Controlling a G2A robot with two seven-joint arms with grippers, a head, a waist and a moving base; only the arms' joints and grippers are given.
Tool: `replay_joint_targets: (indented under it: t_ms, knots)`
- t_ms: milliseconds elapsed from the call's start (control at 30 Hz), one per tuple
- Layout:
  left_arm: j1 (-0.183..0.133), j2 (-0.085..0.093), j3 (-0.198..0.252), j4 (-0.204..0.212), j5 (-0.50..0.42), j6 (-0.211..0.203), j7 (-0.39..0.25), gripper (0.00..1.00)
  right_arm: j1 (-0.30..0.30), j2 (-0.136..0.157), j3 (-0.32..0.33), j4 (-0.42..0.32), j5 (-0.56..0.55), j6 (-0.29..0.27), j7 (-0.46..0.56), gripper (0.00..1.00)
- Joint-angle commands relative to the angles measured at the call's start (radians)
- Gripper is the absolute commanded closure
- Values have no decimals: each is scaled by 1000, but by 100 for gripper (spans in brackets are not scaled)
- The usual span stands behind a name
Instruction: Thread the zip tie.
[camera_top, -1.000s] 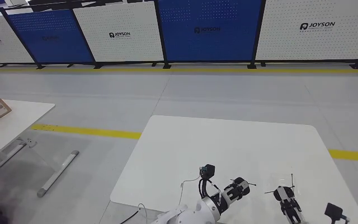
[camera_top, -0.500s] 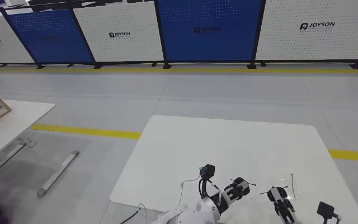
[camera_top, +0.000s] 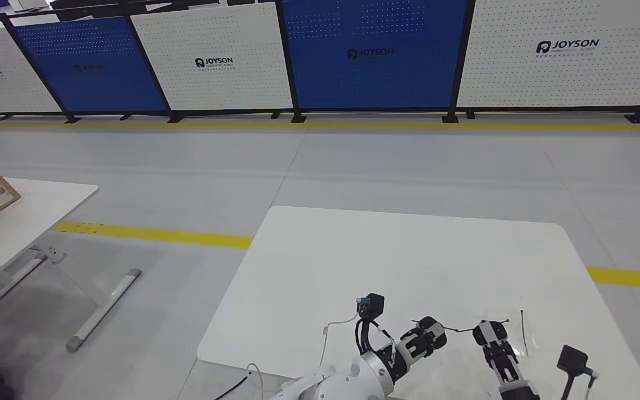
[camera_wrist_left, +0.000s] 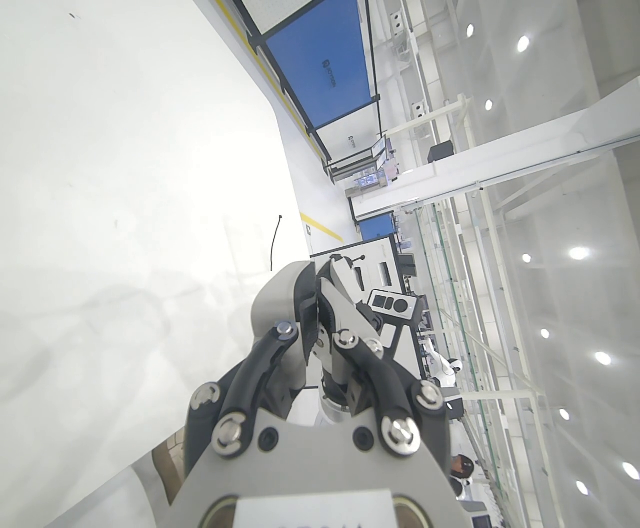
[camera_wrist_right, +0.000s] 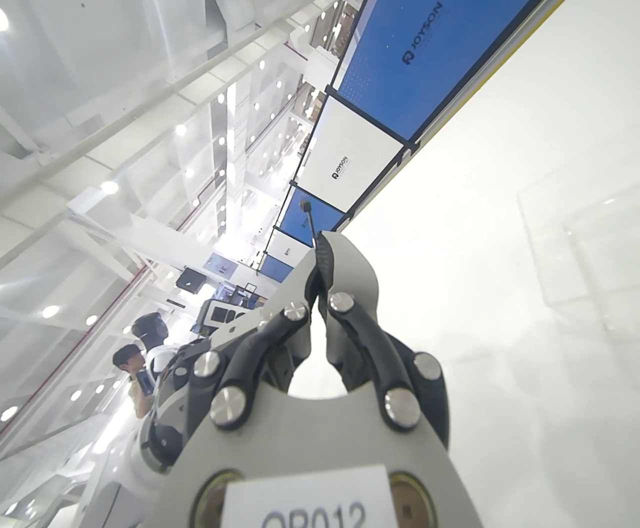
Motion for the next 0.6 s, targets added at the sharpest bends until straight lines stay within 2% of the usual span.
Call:
replay_joint_targets:
  t_ms: [0,333,567]
  knots:
    - [0,0,0,0,0,0,0,100,-1,0,1,0,1,-1,-1,100]
    - [0,0,0,0,0,0,0,100,12,-2,-4,7,23,3,13,100]
    - [0,0,0,0,0,0,0,100,0,-6,5,0,33,-41,-6,100]
